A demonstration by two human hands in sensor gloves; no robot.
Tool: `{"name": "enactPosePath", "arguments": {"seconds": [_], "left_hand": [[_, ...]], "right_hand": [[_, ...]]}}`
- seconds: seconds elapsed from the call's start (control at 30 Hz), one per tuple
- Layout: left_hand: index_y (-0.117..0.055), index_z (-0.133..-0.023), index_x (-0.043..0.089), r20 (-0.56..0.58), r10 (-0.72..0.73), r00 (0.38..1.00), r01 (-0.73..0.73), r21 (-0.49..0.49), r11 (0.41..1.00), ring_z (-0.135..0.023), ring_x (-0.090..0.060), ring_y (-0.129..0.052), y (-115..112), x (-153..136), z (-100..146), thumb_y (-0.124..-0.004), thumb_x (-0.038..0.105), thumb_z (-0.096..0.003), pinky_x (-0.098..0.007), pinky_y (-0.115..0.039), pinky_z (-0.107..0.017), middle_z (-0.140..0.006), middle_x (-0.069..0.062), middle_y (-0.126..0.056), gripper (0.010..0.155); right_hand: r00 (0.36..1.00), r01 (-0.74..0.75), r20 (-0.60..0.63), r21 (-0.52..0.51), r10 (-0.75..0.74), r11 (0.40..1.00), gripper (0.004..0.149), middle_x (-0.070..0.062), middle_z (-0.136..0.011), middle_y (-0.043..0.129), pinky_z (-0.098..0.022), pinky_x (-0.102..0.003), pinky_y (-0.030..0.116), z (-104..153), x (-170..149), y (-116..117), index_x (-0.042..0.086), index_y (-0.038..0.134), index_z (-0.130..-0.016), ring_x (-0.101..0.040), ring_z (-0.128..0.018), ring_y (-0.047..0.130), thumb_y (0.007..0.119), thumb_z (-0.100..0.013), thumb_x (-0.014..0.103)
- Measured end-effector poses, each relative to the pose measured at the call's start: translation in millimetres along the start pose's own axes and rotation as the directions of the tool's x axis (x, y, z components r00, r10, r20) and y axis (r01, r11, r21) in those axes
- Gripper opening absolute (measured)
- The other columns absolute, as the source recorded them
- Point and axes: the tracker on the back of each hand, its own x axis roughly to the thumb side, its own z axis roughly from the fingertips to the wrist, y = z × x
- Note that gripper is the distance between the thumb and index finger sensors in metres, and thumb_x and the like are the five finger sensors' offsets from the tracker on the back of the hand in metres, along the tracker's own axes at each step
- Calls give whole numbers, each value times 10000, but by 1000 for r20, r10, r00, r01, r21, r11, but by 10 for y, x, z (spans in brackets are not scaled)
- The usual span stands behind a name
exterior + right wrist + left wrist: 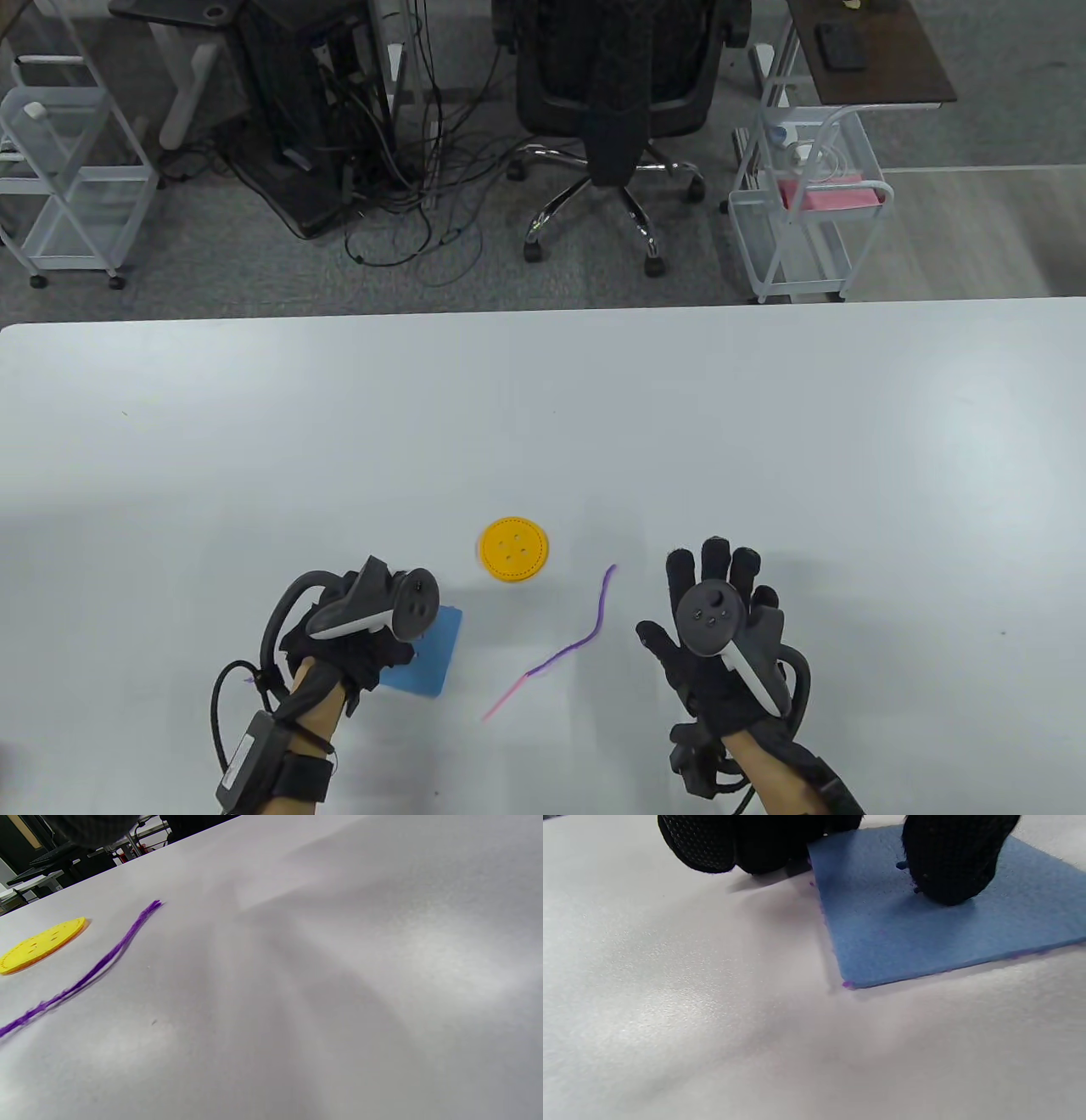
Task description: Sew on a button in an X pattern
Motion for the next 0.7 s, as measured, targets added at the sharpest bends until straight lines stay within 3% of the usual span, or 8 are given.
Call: {"name": "enactPosePath", "arguments": {"seconds": [0.3, 0.5, 0.7], "left_hand": [[-445, -1103, 56, -11, 5, 1000, -5, 13, 1000, -828, -406, -737, -2, 31, 4, -800, 466, -495, -584, -706, -676, -997, -205, -605, 815], [-444, -1090, 74, -65, -73, 995, 79, 87, 993, -978, -538, -628, -17, 80, 80, -797, 509, -485, -586, -699, -679, -1126, -314, -404, 825], [-505, -1059, 89, -110, -83, 991, 100, 161, 982, -907, -470, -787, -48, 89, 146, -804, 539, -470, -539, -783, -628, -1085, -265, -554, 800]], "right_hand": [[1000, 19, 5, -16, -19, 1000, 809, 198, -977, -308, -740, -448, -150, -3, -9, -6, 497, 1, -1011, -105, -903, -371, 600, -476, 596], [1000, 18, 10, -19, -18, 1000, 809, 192, -981, -306, -742, -450, -145, -5, -10, -4, 495, 3, -1013, -109, -907, -367, 601, -477, 594], [1000, 23, 9, -12, -23, 1000, 805, 188, -983, -302, -747, -453, -136, -7, -16, -2, 490, 7, -1015, -114, -910, -362, 599, -479, 591]]}}
